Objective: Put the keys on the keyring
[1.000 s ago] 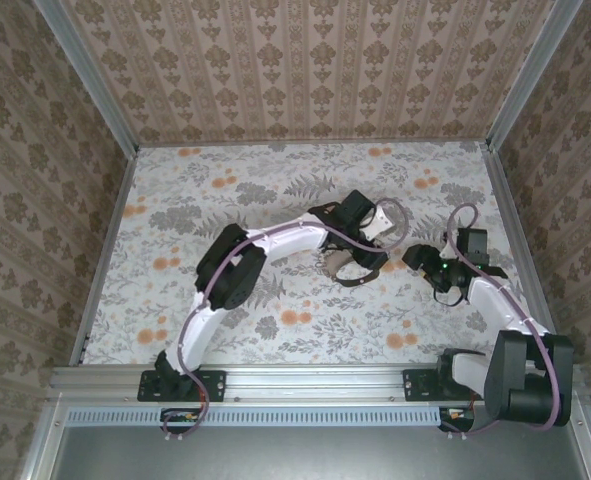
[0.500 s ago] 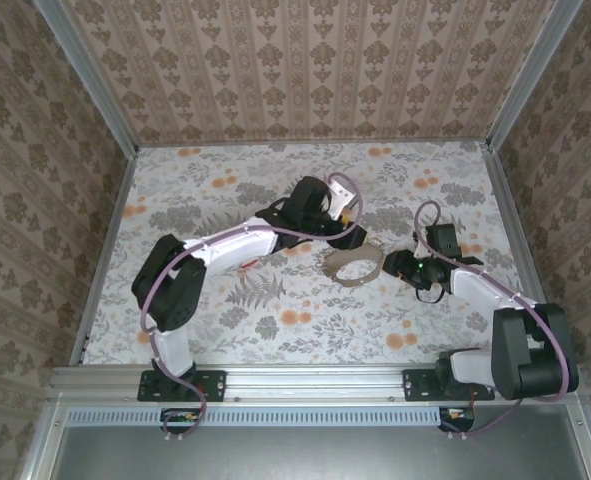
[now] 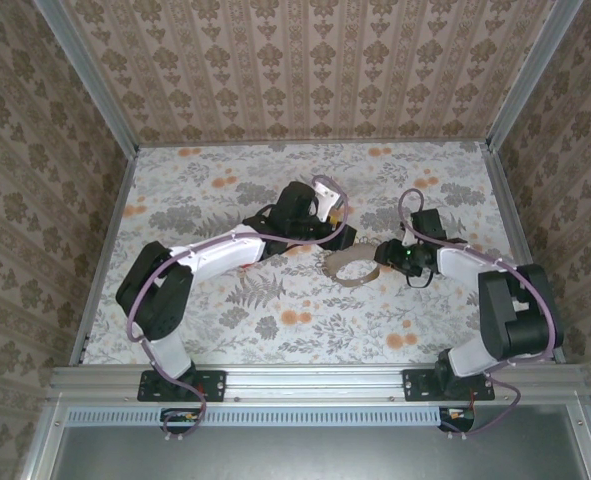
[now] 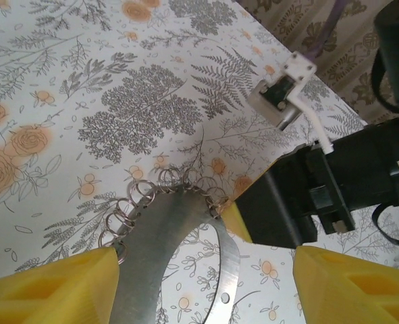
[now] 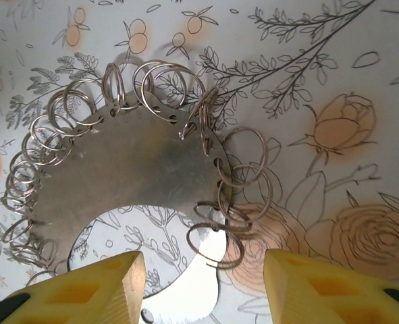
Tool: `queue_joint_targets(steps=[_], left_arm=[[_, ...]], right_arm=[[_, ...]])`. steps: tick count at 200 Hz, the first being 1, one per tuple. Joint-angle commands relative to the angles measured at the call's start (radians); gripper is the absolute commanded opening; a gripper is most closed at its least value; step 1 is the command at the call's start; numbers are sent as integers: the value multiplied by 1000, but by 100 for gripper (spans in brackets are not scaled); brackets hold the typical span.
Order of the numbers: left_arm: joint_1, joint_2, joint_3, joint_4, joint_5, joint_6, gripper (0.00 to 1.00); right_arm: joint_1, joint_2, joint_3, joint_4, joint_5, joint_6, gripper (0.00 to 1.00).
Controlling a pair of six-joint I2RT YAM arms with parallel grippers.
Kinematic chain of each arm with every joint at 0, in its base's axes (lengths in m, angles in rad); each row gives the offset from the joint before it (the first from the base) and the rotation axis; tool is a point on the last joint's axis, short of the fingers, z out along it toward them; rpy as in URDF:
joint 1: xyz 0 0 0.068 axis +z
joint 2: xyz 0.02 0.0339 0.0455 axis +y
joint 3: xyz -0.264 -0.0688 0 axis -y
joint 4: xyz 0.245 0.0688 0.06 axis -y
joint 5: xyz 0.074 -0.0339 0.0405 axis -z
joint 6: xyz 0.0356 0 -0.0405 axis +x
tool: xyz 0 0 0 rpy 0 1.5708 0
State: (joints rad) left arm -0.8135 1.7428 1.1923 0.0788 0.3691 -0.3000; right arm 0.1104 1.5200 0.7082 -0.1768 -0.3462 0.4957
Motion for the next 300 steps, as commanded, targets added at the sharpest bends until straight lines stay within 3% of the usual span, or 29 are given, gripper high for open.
queue_joint_targets(steps=[1,107,252,300], left_arm=[[2,-46,-22,23,-11,-17,70],[2,-45,-37,35,-6,-27,70],[2,-43,-56,56,-1,-43,70],[1,-37,-55,59,2,-44,70]], right_arm=[[14,35,38,22,21,-17,50],[48,37,78,-35,130,-69,48],[90,67,84,-45,137,-85,43],[130,84,128,-99,220,-133,39]])
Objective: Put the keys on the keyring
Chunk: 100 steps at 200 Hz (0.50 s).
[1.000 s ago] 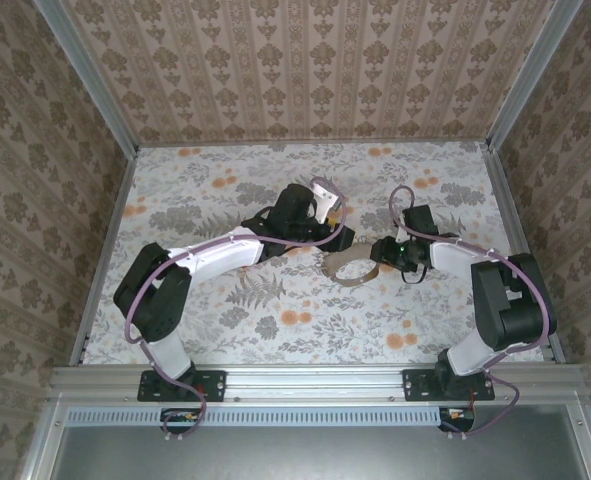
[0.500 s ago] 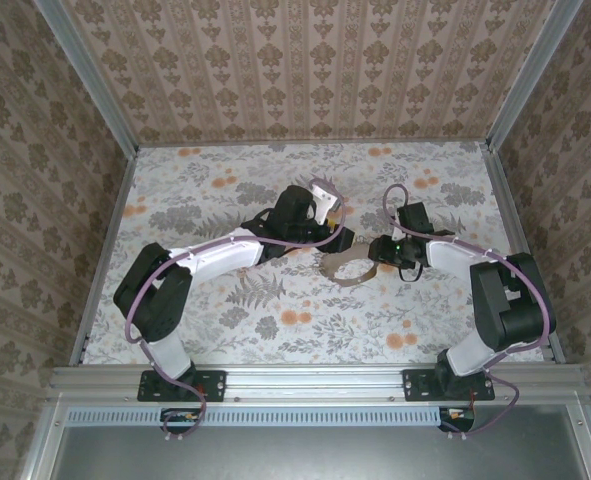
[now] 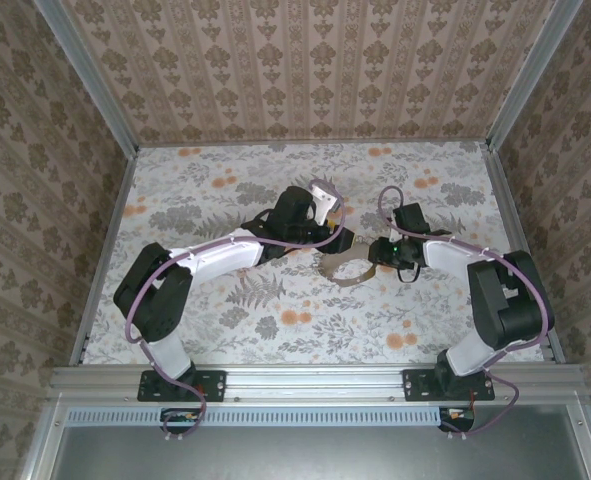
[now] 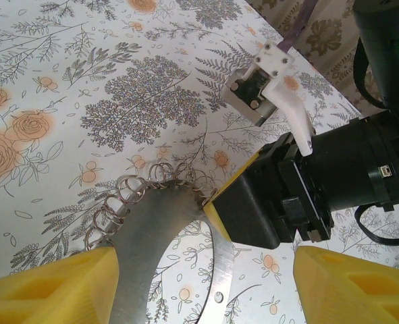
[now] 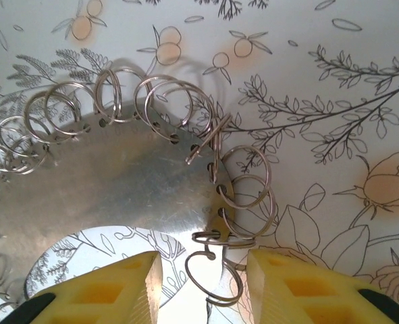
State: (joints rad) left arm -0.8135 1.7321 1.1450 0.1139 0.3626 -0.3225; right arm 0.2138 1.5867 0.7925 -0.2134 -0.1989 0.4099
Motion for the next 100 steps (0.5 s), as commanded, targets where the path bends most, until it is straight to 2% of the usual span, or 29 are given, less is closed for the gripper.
queue_joint_targets(steps=[1,39,100], left_arm=[[1,-27,-8,23,9,-21,70],[1,-24,-4,23,13,-21,70],[1,-26,-2,19,16,-19,70]], right_arm=[[27,18,44,-64,76,-48,39],[60,26,66,-103,151,-75,39],[85,56,87,-121,174,-80,35]])
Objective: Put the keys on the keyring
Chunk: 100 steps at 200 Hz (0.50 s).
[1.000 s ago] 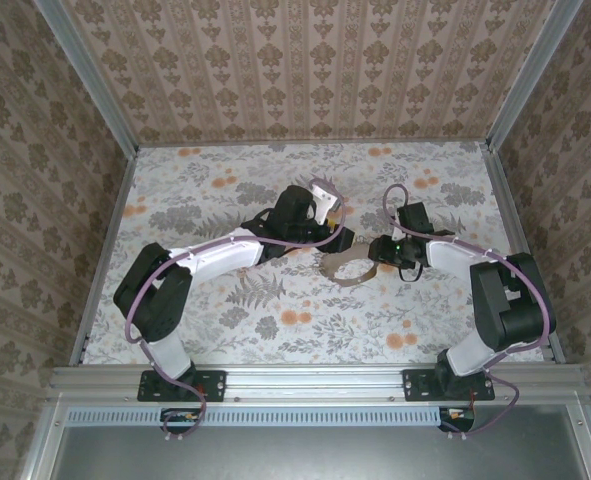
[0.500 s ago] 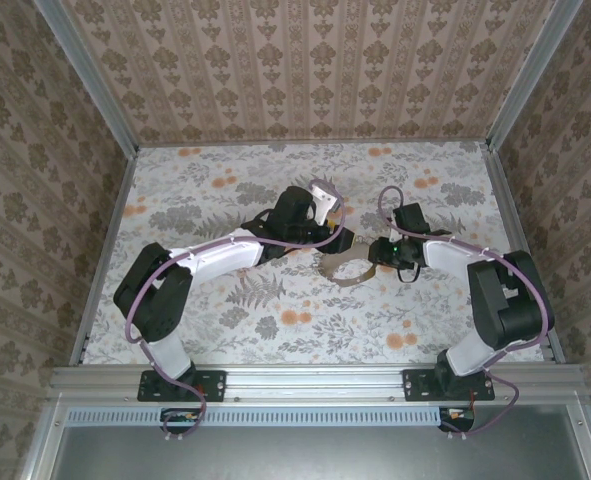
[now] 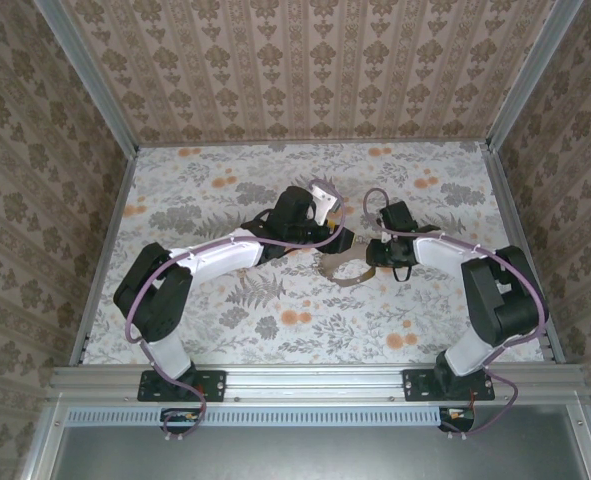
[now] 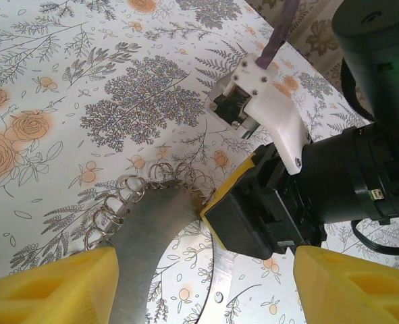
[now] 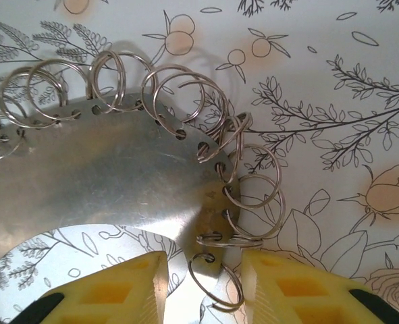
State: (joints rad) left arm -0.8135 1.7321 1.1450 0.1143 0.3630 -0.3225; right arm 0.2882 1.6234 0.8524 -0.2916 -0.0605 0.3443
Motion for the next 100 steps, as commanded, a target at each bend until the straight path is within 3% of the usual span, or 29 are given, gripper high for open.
queue_joint_targets(steps=[1,100], left_arm=[[2,-27,-2,19,16,-19,70],[1,-28,-5,28,26,-21,70]], right_arm=[[11,20,29,-43,36,-15,35],[14,29,39,-49,61,-10,28]])
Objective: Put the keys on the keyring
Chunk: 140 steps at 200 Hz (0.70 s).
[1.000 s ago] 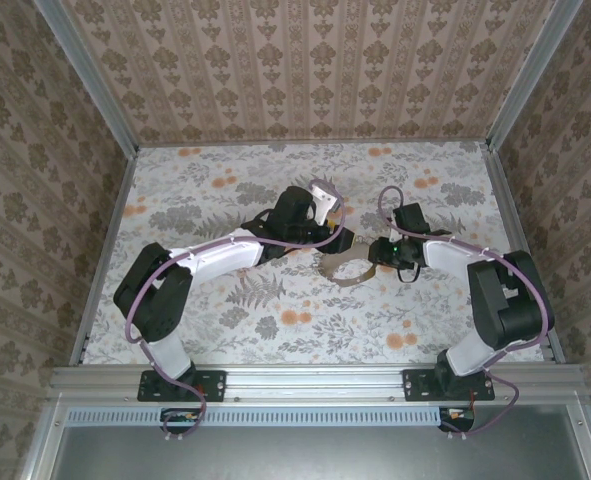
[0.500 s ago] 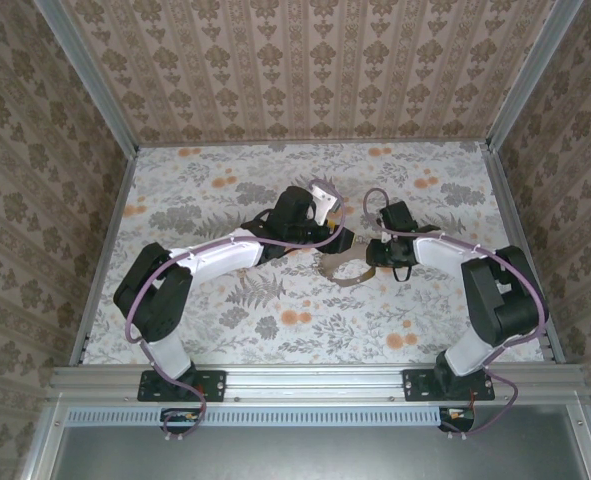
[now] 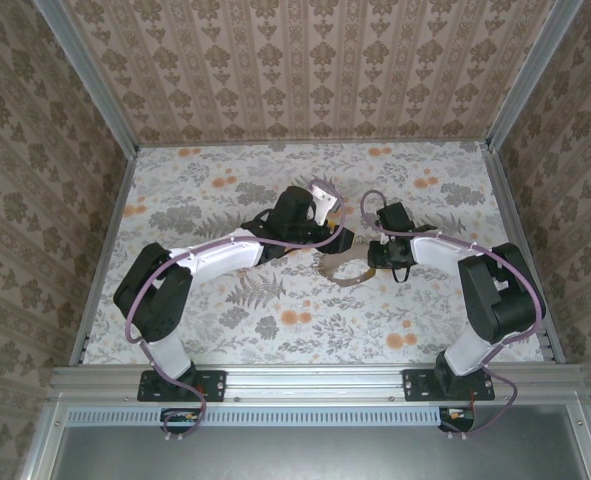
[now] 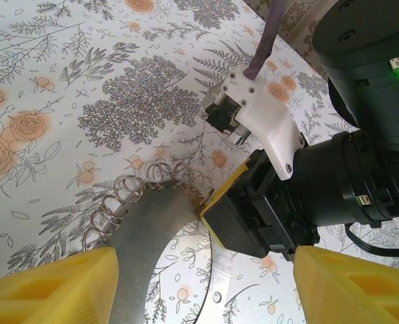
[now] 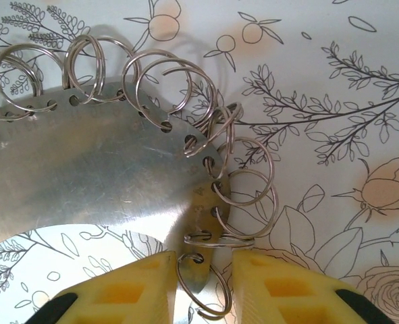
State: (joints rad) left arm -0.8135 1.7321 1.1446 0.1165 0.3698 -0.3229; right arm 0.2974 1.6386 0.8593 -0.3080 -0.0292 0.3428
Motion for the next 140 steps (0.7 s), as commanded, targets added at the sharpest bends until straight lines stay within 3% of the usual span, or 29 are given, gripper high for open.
queue_joint_targets(steps=[1,58,107,140], left_arm=[[1,-28,-5,26,19,-21,70],[2,-26,-7,37,31,-25,71],[2,-39,-12,41,29,-30,72],[2,-72,-11,37,22,-42,74]], right_arm=[[4,13,33,-32,30,-8,28],[4,23,46,-33,31,-11,19],[3,11,42,-34,29,-15,0],[5,-44,47,-71,18,-35,0]])
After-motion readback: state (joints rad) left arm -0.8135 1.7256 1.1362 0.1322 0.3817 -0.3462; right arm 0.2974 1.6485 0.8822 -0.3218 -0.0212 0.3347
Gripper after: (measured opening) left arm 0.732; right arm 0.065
